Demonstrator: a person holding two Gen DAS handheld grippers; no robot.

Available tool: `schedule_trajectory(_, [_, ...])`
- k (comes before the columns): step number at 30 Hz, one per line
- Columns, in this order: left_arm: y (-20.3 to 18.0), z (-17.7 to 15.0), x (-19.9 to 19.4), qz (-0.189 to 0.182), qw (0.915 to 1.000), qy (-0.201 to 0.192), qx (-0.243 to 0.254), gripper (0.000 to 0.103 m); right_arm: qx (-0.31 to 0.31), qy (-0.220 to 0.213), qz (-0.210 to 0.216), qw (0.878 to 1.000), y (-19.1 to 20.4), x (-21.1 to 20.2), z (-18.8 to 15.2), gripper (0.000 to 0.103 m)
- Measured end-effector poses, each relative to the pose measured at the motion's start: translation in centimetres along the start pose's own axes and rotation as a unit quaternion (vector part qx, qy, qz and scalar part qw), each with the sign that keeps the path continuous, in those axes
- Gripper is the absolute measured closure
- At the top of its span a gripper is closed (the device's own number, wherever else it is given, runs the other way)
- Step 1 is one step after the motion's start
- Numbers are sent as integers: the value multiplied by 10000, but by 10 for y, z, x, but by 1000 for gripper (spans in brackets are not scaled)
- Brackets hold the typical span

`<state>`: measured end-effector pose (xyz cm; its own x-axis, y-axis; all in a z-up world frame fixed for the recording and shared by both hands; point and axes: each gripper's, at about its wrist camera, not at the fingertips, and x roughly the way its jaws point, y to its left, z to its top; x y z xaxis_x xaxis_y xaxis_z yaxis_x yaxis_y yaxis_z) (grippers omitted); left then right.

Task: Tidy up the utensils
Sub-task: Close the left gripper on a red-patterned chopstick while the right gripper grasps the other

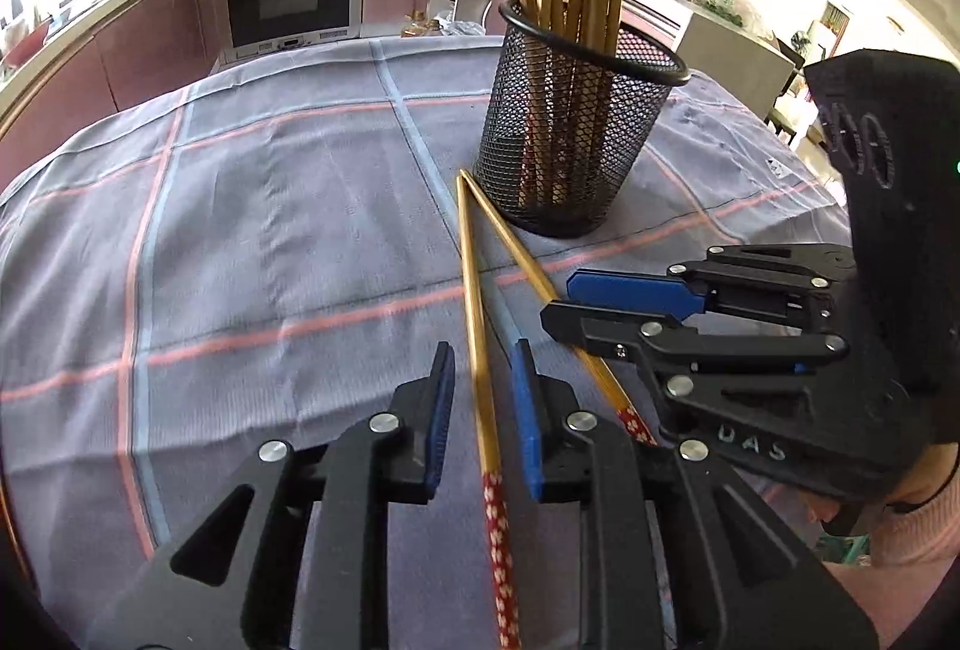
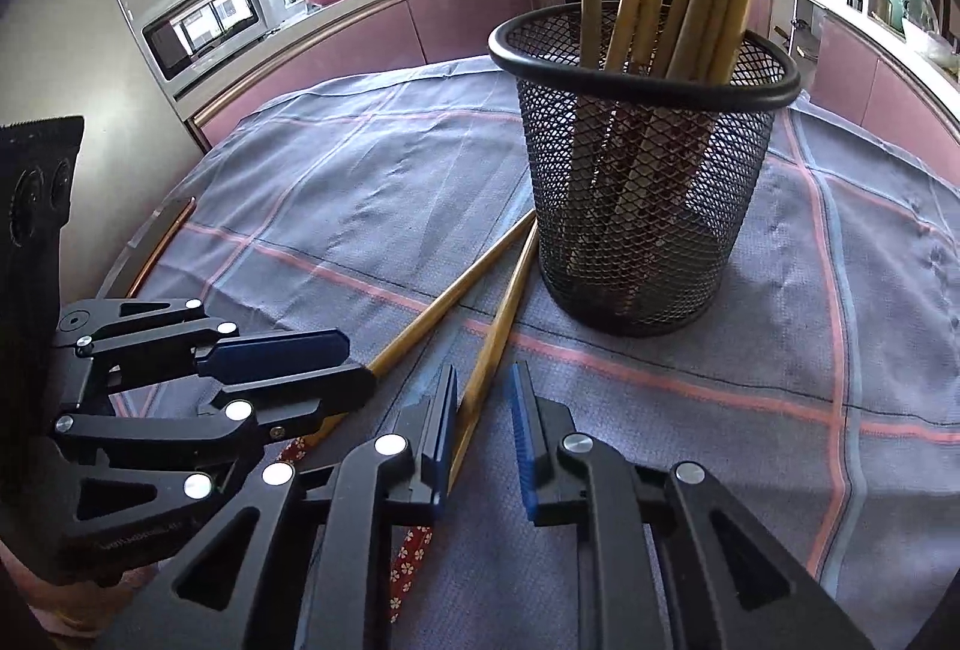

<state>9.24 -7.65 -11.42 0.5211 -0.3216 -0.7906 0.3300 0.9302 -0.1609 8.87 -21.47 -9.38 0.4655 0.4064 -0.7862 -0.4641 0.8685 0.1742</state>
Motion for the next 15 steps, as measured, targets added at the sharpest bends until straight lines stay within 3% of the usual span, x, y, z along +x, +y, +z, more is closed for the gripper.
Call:
schedule_trajectory(8, [3,14,14,74,9999,118,12,86,35,-16,-31,10000,-6,6,7,88])
schedule_trajectory(15, [6,15,19,90,9998,97,-163,95,276,-107,80,9995,-13,4,6,95])
